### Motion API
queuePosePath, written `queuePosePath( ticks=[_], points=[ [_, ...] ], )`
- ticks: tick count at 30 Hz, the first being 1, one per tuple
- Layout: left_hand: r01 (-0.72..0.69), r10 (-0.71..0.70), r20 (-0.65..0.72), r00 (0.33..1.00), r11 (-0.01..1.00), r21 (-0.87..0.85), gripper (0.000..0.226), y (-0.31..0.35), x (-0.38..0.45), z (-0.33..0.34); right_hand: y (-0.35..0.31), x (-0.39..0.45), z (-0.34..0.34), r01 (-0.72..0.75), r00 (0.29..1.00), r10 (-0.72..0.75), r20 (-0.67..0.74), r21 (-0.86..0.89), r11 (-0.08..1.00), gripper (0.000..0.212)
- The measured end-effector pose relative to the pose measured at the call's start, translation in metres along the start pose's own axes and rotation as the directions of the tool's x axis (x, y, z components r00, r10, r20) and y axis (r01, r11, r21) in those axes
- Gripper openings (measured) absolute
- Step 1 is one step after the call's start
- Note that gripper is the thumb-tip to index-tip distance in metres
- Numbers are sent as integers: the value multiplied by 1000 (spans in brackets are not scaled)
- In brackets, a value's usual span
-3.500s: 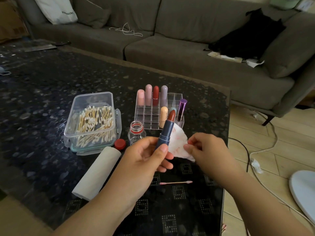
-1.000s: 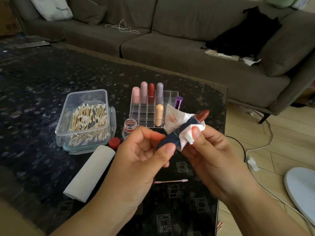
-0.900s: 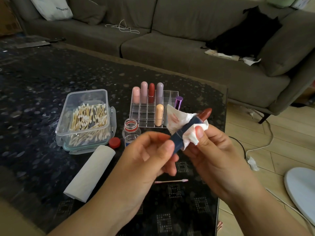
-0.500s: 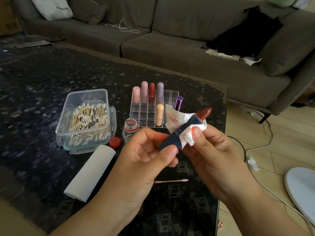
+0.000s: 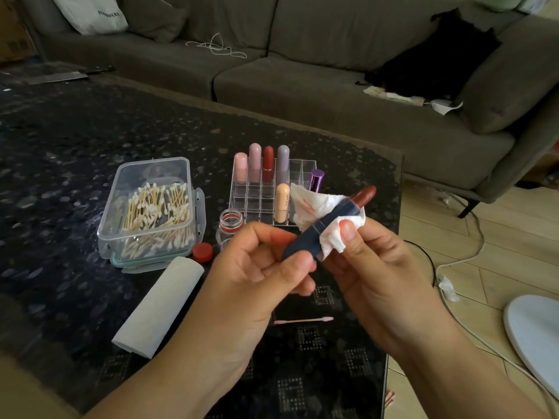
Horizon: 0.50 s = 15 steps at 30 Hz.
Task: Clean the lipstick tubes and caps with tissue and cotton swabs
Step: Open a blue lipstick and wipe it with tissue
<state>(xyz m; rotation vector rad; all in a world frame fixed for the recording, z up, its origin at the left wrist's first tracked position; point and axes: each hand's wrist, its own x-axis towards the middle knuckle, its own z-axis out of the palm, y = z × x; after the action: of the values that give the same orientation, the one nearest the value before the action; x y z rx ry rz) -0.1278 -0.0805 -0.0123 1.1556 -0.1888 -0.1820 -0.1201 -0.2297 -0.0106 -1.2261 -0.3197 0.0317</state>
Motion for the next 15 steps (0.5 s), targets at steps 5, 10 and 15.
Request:
queuePosePath(
  ticks=[5,10,15],
  points=[
    [94,-93,4,996,993,-66,17,2,1,1,1,-1,1,5,1000,-5,8,-35,999,34],
    [-88,96,-71,993,990,112,14,1,2,1,3,-2,5,4,999,-6,-37,-40,999,30],
    [-45,54,-94,994,995,89,17,-3,2,0,1,-1,8,-11,999,11,-42,-15,1000,31]
  ],
)
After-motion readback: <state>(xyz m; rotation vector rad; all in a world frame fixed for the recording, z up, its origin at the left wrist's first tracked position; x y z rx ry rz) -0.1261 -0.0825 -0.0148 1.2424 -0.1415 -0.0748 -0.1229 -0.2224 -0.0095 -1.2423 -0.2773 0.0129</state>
